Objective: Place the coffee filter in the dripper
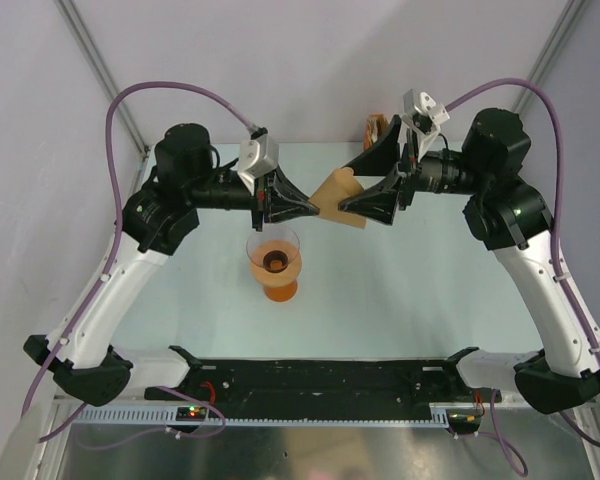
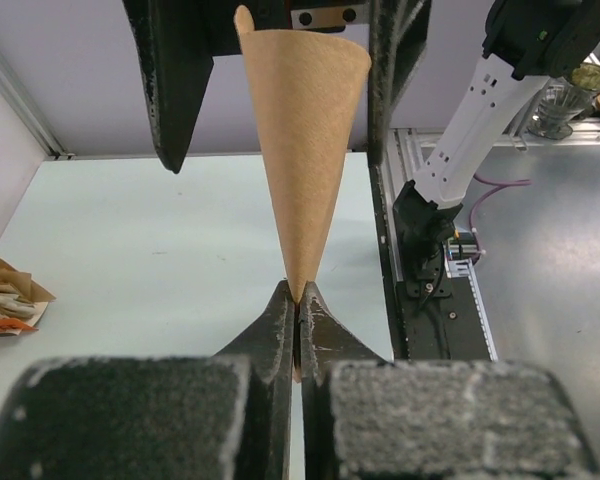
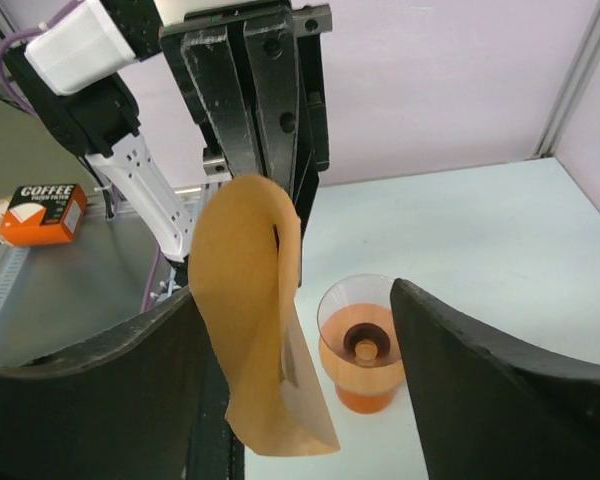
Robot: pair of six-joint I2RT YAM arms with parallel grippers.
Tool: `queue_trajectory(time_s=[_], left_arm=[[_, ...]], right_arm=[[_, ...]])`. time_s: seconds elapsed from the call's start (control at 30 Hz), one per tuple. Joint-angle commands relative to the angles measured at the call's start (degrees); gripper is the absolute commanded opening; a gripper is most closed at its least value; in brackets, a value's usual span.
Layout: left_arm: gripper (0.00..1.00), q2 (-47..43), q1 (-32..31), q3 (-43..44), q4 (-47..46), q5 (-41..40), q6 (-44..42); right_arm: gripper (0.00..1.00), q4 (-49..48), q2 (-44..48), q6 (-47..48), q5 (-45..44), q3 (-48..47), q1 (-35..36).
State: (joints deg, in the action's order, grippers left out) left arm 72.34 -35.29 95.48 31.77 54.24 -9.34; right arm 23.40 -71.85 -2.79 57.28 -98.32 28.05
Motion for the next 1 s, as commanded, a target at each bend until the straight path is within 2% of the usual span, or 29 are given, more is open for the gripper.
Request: queue_trajectory(time_s=[0.0,0.2,0.27,0.43,0.57,0.63,0.77,0.97], left_arm=[[0.00,0.16,0.42,2.62,-3.87,0.64,3.58],[0.00,0.31,0.45,2.86,-5.62,0.84,5.67],[0.00,0.54,0.43,3.02,-5.98,1.34,6.32],[0.00,0.33,0.40,2.58,-6.43,2.18,6.75],[0.00,-0.06,0.36,1.62,-6.47,1.43,6.69],[0.08,-0.21,0.34,1.63,-6.48,0.57,7.19],[0.24,0.04,0.40,3.11,-6.46,-1.97,8.67],[0.31,1.40,0.32,5.83,-6.53,-1.69,12.09]], right_arm=[[0.80,3.28,2.71,1.11,0.57,1.46,-0.29],[0.78,1.25,4.59,1.77,-0.17,6.02,-0.03],[0.73,1.33,4.41,2.31,-0.22,6.21,0.05],[0.39,-0.75,4.30,2.07,-0.51,6.26,-0.08],[0.16,-1.84,4.50,1.41,-0.42,6.15,-0.06],[0.05,-1.51,4.54,1.61,-0.50,6.13,-0.03],[0.00,0.24,4.48,2.48,-0.31,6.17,-0.09],[0.00,0.77,4.16,2.53,-0.33,6.19,0.20]])
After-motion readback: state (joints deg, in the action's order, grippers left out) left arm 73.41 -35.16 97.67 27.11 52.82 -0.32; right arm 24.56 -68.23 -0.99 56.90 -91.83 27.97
